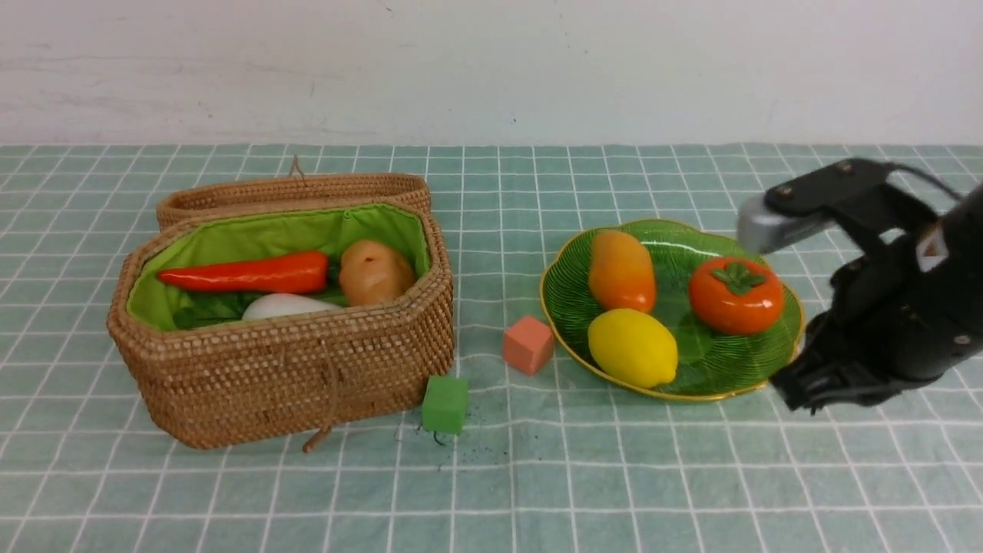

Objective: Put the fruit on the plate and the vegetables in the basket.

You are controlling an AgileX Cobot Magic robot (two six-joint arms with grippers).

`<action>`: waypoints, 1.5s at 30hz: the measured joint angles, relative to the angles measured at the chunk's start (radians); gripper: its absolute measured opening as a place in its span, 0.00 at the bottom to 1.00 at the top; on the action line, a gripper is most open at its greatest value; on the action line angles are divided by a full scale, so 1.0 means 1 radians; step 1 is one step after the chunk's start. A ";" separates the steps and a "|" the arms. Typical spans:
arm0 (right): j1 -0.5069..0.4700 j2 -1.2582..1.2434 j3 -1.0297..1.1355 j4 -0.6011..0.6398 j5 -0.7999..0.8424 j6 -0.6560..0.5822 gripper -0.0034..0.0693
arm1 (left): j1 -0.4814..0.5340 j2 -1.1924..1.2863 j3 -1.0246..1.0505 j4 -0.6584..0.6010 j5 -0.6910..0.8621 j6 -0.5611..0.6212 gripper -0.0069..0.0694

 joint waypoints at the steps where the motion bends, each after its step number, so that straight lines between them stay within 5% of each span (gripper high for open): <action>1: -0.016 -0.041 0.033 0.010 -0.050 0.008 0.03 | 0.000 0.000 0.000 0.000 0.000 0.000 0.40; 8: -0.167 -0.468 0.408 0.046 -0.431 0.032 0.04 | 0.000 0.000 0.000 0.000 0.000 0.000 0.40; 18: -0.351 -1.084 1.009 0.048 -0.712 0.054 0.04 | 0.000 0.000 0.000 0.000 0.000 0.000 0.40; 26: -0.384 -1.299 1.104 0.025 -0.544 0.054 0.05 | 0.001 0.000 0.000 0.000 0.000 0.000 0.40; 45: -0.384 -1.303 1.103 0.022 -0.536 0.054 0.08 | 0.001 0.000 0.000 0.000 0.000 0.000 0.40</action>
